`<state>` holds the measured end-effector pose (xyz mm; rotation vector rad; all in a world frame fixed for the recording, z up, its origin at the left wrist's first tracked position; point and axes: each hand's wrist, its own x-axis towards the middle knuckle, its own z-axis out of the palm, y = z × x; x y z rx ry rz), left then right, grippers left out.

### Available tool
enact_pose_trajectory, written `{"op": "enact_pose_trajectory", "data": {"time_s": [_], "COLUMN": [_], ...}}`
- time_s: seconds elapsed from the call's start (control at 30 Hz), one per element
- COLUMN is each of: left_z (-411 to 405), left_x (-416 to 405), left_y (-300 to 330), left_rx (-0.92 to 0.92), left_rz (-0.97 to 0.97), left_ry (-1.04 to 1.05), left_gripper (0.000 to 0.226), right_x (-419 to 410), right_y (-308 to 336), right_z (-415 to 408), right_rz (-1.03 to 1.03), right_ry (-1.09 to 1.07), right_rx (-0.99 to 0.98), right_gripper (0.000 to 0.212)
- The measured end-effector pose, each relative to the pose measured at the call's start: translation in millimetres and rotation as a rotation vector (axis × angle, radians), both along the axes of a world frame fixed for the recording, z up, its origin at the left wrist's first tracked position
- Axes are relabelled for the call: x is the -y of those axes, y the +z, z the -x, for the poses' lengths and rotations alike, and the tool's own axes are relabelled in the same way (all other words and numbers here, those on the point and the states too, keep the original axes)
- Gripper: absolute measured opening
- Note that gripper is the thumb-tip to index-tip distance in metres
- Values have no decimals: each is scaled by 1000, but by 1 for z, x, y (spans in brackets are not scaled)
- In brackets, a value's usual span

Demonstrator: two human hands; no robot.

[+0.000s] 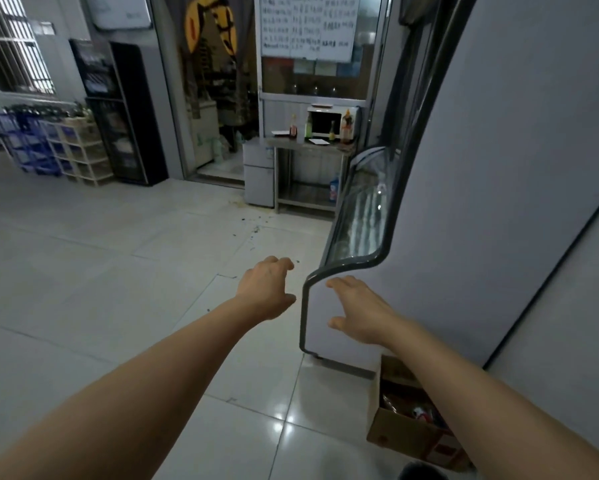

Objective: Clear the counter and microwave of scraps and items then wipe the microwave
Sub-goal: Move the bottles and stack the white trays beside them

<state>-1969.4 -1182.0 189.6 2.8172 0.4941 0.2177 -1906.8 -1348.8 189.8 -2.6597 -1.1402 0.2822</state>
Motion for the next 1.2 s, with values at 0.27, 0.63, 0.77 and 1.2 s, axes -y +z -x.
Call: {"op": "enact_pose_trajectory", "data": {"time_s": [0.27,0.63,0.77,1.2], "left_z": [26,15,-20,-195], "left_x": [-148,-285,-326,-451], "left_y": [18,26,30,44], "left_rx": [-36,-34,-34,-43], "left_rz": [-2,20,9,-4], "left_ry": [25,117,133,155], "left_gripper": [61,60,60,59], "right_x": [-140,-286,-330,-463], "right_y": [19,27,28,37], "right_z": [12,-18,-60,-247], "right_rz": [-34,43,28,58], "right_ry": [14,101,103,101], "right_rx": [68,76,81,55], "right_gripper": [66,64,64,66]}}
